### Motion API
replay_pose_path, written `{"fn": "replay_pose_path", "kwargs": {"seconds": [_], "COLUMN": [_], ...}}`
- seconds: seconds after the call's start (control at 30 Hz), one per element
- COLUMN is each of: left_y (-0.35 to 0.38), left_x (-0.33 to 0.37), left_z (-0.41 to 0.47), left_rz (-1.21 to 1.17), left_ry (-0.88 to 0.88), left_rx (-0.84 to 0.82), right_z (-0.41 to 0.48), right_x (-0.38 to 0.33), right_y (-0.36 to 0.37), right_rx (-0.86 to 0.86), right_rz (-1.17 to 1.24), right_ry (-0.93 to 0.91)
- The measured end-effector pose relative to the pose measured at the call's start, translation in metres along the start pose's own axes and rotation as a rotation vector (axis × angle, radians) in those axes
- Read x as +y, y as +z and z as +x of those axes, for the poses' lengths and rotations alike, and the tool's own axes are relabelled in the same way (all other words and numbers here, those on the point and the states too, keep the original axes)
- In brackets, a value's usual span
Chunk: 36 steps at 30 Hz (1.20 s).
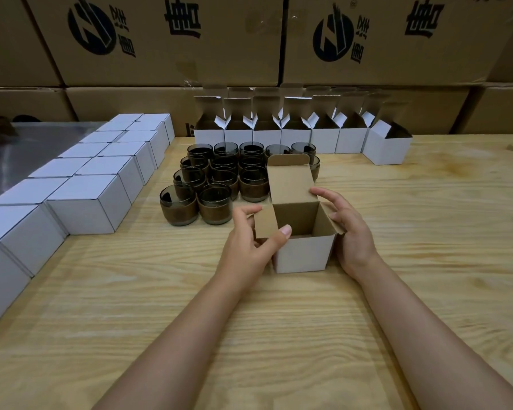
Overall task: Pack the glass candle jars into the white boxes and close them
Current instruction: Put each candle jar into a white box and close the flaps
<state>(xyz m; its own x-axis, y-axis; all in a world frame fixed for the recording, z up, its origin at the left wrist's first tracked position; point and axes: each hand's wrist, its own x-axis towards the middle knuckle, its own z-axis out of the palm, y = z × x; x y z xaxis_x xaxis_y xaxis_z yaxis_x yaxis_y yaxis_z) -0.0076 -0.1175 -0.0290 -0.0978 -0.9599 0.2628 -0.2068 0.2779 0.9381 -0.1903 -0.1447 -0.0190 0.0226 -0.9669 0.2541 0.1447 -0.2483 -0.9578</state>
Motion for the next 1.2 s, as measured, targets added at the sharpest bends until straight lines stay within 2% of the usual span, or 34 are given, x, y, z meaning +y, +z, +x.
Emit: {"fn": "replay_pose_path", "kwargs": {"seconds": [0.23, 0.37, 0.47, 0.53, 0.6, 0.63, 0.7, 0.77, 0.83, 0.97, 1.03, 1.2], "left_y": [-0.001, -0.001, -0.002, -0.002, -0.001, 0.0, 0.001, 0.001, 0.0, -0.002, -0.001, -0.001], "left_x": [0.004, 0.004, 0.003, 0.002, 0.001, 0.001, 0.0, -0.005, -0.011, -0.014, -0.011, -0.01], "left_z": [0.003, 0.007, 0.007, 0.008, 0.01, 0.01, 0.01, 0.01, 0.012, 0.017, 0.017, 0.016], "left_rz": [-0.095, -0.101, -0.117, -0.098, -0.095, -0.099, -0.047, 0.099, 0.238, 0.285, 0.353, 0.325], "left_ry": [0.082, 0.06, 0.057, 0.083, 0.115, 0.138, 0.16, 0.081, 0.01, 0.057, 0.103, 0.131], "left_rx": [-0.095, -0.068, -0.071, -0.077, -0.078, -0.073, -0.044, -0.069, -0.117, -0.085, -0.081, -0.053], "right_z": [-0.007, -0.01, -0.01, -0.017, -0.025, -0.027, -0.024, -0.013, 0.004, 0.037, 0.045, 0.052], "right_x": [-0.006, -0.023, -0.045, -0.06, -0.074, -0.079, -0.083, -0.077, -0.068, -0.054, -0.049, -0.043], "right_y": [0.003, -0.001, -0.001, 0.014, 0.041, 0.059, 0.097, 0.129, 0.152, 0.17, 0.173, 0.17], "right_rx": [0.006, 0.037, 0.087, 0.245, 0.433, 0.447, 0.292, 0.016, -0.16, -0.273, -0.352, -0.36], "right_rz": [-0.204, -0.399, -0.645, -0.875, -0.974, -0.987, -1.042, -1.264, -1.438, -1.639, -1.635, -1.566], "right_ry": [-0.059, -0.054, -0.037, -0.181, -0.45, -0.551, -0.557, -0.388, -0.252, -0.082, 0.019, -0.015]}}
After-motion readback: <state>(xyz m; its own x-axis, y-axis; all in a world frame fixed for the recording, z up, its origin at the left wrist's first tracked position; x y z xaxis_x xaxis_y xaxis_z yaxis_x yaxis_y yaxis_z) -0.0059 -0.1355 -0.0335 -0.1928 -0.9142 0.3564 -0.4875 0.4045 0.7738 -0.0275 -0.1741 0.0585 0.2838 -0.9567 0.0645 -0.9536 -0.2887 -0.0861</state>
